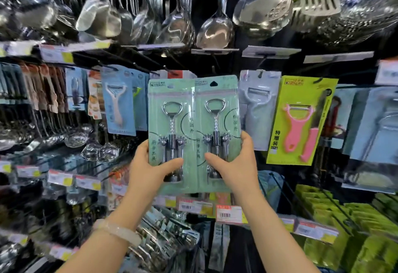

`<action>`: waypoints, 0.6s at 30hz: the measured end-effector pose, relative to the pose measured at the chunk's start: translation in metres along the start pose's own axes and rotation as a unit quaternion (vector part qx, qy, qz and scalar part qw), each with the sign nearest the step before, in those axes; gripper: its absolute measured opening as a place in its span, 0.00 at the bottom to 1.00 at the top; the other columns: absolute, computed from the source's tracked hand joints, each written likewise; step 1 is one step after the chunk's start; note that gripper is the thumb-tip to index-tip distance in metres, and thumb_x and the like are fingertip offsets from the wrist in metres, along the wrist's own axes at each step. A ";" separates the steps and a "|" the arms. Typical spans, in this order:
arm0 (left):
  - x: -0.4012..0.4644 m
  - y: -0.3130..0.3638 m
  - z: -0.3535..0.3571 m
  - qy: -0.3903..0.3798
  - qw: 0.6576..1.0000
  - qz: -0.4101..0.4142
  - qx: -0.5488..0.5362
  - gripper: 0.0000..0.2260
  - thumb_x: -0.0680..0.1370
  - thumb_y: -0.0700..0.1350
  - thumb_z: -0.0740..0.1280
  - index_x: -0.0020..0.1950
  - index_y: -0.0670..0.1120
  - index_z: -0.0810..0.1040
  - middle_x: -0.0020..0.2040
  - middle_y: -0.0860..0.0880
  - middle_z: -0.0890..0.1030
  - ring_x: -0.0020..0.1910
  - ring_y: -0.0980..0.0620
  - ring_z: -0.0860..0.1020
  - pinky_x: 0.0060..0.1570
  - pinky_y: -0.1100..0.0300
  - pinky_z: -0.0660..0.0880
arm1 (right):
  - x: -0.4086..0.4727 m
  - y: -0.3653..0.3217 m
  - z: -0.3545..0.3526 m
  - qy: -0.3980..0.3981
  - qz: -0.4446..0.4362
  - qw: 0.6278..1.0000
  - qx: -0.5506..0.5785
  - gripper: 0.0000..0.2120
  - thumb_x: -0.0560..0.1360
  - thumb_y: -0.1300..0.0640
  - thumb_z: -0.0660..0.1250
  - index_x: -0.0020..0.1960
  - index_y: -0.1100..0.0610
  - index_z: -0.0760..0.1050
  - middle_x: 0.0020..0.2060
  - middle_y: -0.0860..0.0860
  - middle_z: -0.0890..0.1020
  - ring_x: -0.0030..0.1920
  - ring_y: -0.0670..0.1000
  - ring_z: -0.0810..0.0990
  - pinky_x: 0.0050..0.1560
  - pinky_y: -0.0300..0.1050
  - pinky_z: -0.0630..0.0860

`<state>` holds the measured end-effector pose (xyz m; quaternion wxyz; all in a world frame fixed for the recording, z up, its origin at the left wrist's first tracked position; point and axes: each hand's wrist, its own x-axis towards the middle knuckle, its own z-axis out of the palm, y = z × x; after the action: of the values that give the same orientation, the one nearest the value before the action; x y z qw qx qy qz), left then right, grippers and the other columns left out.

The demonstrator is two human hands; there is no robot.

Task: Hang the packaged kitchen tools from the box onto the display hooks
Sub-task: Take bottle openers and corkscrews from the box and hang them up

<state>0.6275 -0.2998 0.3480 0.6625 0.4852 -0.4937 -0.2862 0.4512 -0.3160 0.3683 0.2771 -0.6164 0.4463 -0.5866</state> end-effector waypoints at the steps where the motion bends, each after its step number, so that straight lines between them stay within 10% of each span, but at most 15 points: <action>1: 0.007 0.001 -0.001 0.003 1.000 -0.001 0.005 0.39 0.65 0.46 0.79 0.71 0.51 0.64 0.66 0.53 0.72 0.65 0.49 0.71 0.66 0.46 0.67 | 0.004 -0.002 0.003 0.001 0.002 1.000 0.001 0.45 0.67 0.52 0.76 0.75 0.49 0.53 0.72 0.47 0.64 0.70 0.50 0.64 0.67 0.47 0.64; 18: 0.070 -0.016 -0.008 -0.032 0.999 -0.011 -0.024 0.31 0.64 0.39 0.79 0.63 0.51 0.70 0.56 0.49 0.81 0.54 0.48 0.80 0.60 0.46 0.74 | 0.059 -0.011 0.038 0.057 -0.049 0.997 0.002 0.47 0.69 0.55 0.75 0.76 0.43 0.48 0.75 0.40 0.55 0.70 0.39 0.56 0.65 0.38 0.56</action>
<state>0.6604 -0.3625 0.3594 0.6546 0.4653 -0.5023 -0.3204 0.4856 -0.3694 0.4001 0.2234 -0.6022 0.4298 -0.6347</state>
